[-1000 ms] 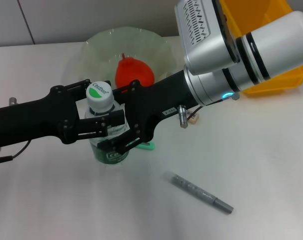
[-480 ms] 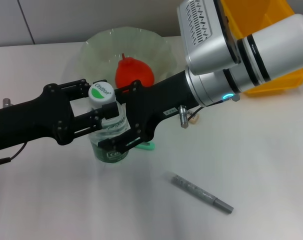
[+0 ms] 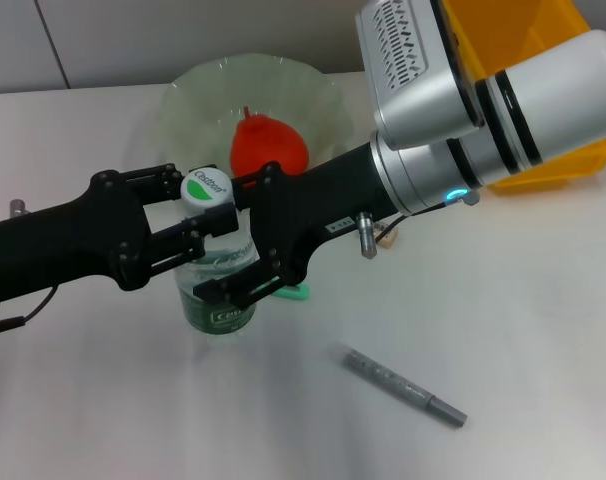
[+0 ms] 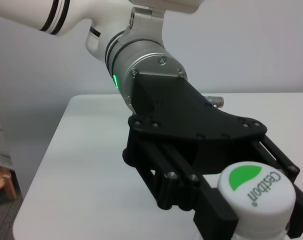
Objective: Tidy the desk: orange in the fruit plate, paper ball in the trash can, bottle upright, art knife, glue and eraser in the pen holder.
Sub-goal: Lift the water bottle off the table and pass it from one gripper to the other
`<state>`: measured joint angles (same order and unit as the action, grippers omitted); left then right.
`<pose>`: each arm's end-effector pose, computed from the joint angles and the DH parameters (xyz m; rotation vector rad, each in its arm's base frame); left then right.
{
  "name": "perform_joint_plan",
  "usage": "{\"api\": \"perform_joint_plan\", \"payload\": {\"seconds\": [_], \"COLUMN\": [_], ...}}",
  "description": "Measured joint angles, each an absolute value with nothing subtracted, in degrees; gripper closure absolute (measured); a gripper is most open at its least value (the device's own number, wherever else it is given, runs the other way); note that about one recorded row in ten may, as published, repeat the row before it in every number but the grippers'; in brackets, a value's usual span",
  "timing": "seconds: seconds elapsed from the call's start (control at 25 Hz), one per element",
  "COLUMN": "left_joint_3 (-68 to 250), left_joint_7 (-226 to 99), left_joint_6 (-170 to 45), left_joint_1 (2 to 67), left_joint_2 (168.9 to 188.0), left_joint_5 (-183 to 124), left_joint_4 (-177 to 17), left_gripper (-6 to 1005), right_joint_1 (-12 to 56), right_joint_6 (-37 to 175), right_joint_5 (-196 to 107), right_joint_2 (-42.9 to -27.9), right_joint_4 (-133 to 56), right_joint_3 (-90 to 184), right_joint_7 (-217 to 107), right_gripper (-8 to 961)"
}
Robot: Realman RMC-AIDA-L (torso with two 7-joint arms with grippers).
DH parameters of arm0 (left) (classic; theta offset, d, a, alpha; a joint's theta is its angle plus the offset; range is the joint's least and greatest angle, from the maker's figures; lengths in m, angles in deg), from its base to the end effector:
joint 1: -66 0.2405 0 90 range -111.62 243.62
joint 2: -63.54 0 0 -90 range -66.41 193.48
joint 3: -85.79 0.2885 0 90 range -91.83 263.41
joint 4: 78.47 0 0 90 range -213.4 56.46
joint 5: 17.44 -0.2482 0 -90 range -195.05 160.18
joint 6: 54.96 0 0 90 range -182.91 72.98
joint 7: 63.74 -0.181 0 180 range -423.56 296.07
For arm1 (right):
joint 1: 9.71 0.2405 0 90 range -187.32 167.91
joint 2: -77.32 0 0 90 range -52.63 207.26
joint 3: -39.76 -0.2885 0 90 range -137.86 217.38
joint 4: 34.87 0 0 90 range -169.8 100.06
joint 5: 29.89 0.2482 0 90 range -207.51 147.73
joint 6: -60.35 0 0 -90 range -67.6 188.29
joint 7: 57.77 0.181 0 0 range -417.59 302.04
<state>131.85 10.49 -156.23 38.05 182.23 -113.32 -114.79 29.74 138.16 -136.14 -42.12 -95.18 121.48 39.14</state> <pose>-0.2486 0.3614 -0.0292 -2.7243 -0.4064 -1.1597 0.1102 0.4098 -0.1104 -3.0760 -0.0107 0.3677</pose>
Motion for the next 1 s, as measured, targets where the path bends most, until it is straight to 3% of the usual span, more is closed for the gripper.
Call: {"api": "perform_joint_plan", "payload": {"seconds": [1.0], "left_joint_3": [132.01], "left_joint_7": [11.94], "left_joint_6": [-156.33], "left_joint_1": [37.67], "left_joint_2": [181.94], "left_joint_5": [-112.89], "left_joint_4": [-115.37], "left_gripper": [545], "right_joint_1": [29.42], "right_joint_6": [138.43], "right_joint_5": [-136.32], "right_joint_2": [-42.04], "right_joint_4": [-95.09], "right_joint_3": [121.17], "right_joint_7": [39.44], "right_gripper": [165]}}
